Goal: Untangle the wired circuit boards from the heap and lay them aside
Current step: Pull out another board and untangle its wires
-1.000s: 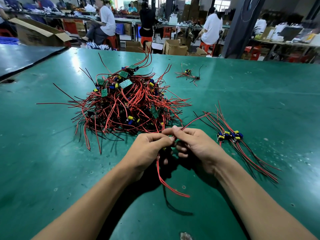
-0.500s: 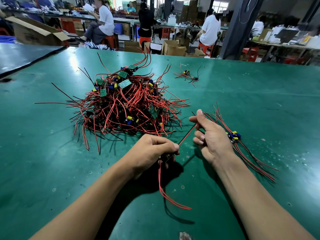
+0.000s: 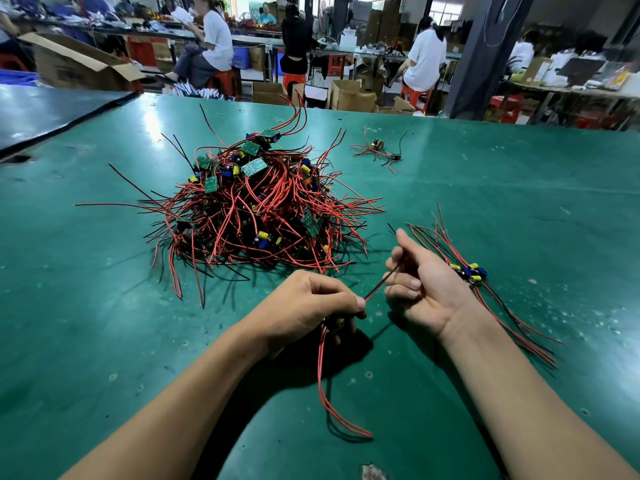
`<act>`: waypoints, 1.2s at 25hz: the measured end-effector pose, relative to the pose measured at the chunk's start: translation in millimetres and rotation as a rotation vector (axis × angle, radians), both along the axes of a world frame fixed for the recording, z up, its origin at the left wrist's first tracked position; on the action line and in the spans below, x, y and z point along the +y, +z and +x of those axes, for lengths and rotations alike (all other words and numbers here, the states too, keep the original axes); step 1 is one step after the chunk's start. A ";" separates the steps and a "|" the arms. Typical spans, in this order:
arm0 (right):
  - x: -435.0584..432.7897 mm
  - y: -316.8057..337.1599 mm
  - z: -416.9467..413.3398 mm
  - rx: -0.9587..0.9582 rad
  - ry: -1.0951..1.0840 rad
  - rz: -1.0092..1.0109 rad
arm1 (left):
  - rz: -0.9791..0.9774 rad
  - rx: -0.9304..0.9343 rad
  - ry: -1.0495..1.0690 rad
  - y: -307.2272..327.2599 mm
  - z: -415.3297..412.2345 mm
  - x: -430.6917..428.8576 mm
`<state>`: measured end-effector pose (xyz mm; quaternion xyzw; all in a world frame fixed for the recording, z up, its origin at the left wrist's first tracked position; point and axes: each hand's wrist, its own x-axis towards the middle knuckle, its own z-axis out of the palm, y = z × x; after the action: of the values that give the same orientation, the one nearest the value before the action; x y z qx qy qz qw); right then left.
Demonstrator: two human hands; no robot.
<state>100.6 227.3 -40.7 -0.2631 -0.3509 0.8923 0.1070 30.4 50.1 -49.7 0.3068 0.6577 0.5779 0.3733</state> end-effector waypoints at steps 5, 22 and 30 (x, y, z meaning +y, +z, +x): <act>2.0 -3.0 0.2 -0.007 0.009 0.265 | 0.161 -0.140 0.118 10.3 1.4 -1.4; -49.8 -6.5 5.5 0.348 0.065 0.886 | 0.438 -0.074 0.370 16.0 -4.7 2.1; -31.7 9.7 17.4 0.295 0.412 0.289 | 0.289 -0.510 0.023 10.7 -2.6 1.9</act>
<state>118.1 195.7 -31.0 -0.0356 -0.5011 0.8646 0.0097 27.8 52.0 -39.0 0.1943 0.4569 0.7284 0.4723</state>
